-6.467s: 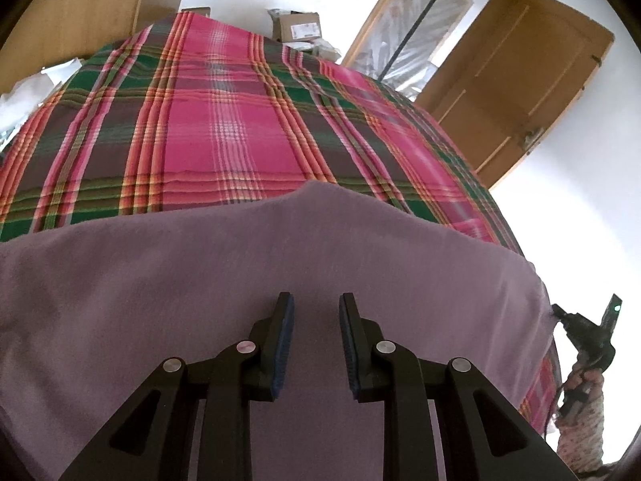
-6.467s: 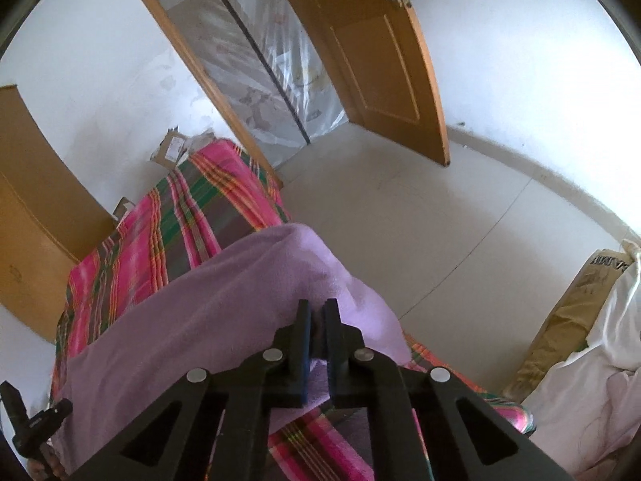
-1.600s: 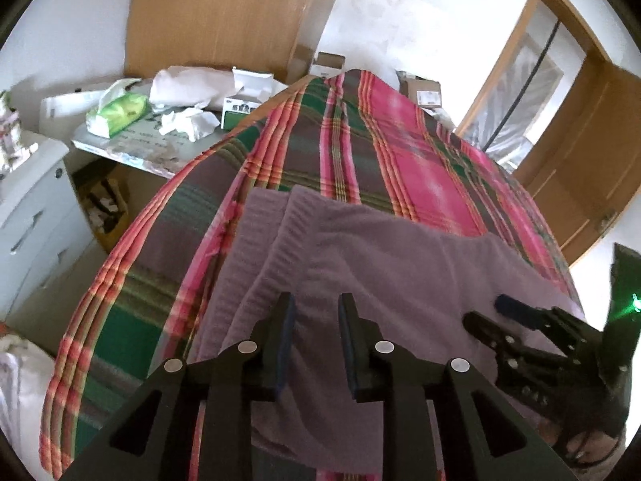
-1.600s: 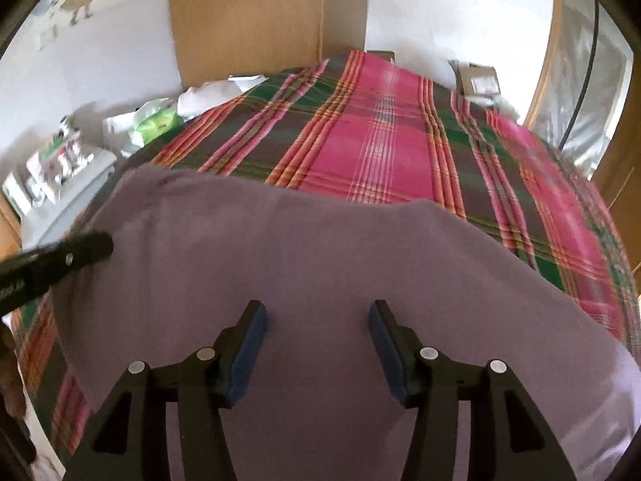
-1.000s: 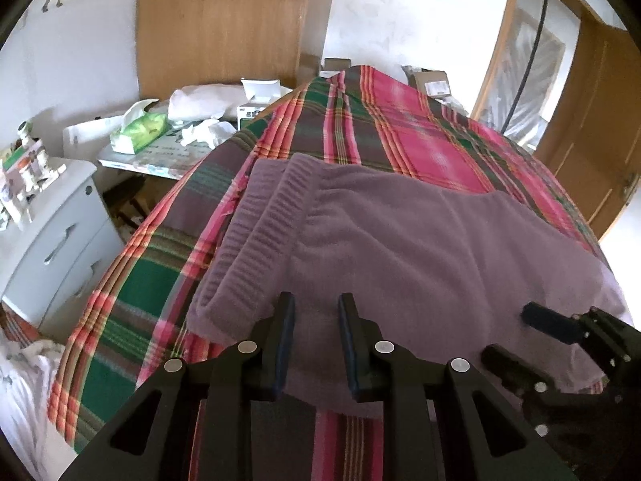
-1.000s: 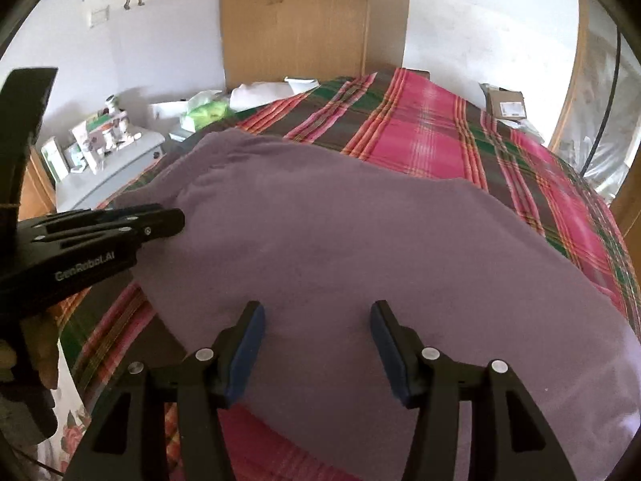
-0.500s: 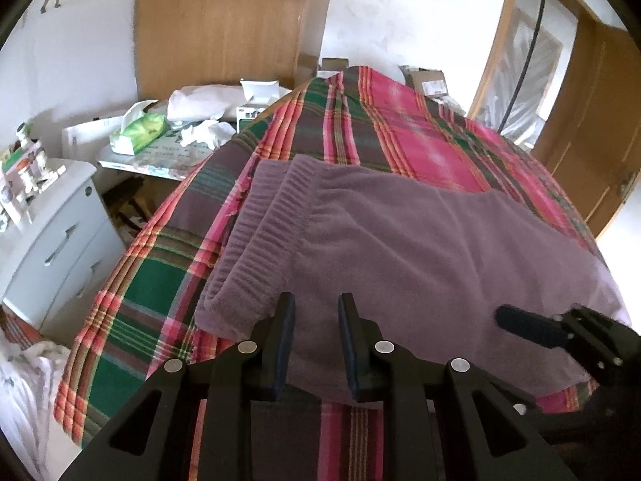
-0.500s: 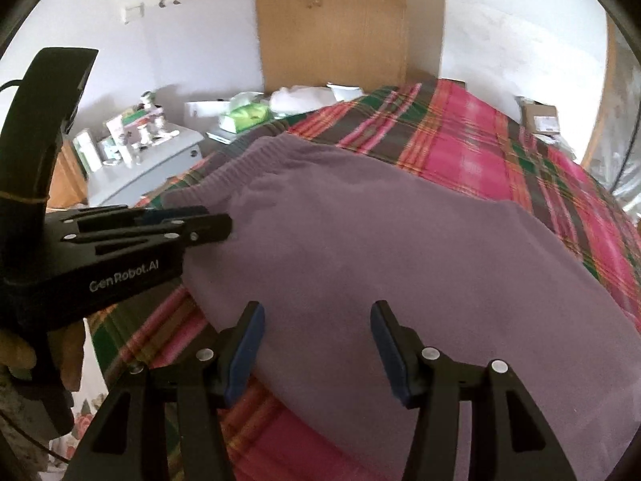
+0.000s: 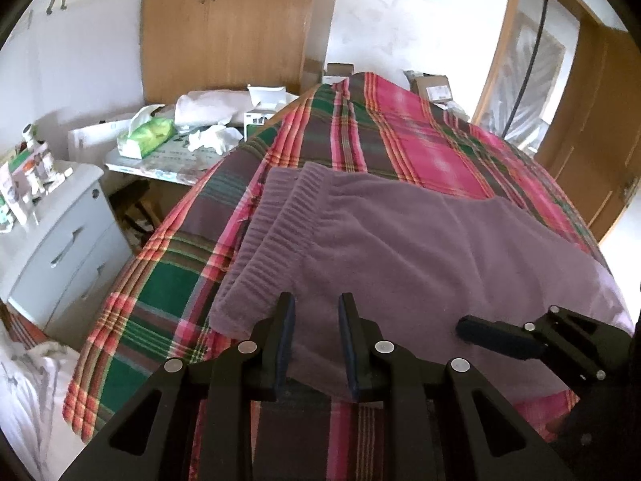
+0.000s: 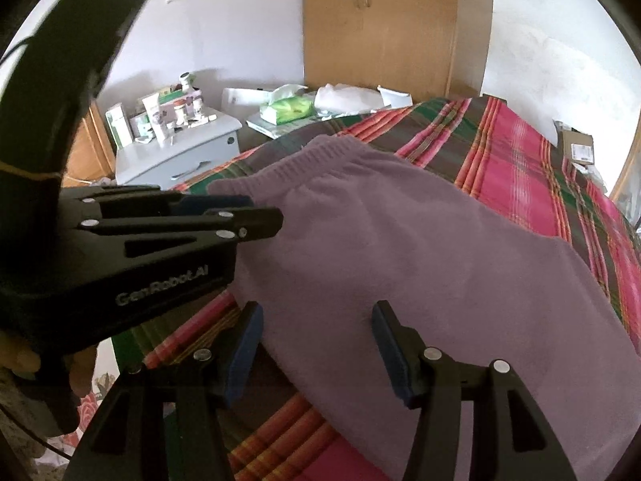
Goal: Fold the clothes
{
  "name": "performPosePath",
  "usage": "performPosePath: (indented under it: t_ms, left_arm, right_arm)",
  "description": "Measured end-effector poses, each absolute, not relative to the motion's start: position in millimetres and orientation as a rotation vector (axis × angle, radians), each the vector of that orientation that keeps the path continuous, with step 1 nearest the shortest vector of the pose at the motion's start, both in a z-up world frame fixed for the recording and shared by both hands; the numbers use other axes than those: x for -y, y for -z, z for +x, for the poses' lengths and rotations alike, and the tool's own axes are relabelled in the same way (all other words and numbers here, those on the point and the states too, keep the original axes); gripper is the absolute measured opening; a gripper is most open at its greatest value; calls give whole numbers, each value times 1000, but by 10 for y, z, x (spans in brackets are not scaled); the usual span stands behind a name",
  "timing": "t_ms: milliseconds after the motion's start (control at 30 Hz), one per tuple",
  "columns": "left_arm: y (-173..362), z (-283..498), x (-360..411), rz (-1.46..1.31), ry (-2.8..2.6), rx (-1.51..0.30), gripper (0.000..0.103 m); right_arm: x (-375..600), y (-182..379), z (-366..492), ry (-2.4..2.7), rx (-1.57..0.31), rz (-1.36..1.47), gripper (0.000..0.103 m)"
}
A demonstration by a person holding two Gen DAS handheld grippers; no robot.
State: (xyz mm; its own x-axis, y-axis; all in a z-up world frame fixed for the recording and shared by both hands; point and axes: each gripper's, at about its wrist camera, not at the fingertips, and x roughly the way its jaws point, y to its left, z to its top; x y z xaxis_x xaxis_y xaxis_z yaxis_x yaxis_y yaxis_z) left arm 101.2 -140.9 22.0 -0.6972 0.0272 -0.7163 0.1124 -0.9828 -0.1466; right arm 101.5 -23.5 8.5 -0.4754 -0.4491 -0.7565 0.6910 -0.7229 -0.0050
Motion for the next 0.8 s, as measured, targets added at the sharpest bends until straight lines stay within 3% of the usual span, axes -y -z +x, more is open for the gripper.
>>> performPosePath:
  t_ms: [800]
  left_arm:
    - [-280,1156,1576,1204,2861,-402,23]
  right_arm:
    - [267,-71,912,2260,-416,1044,58]
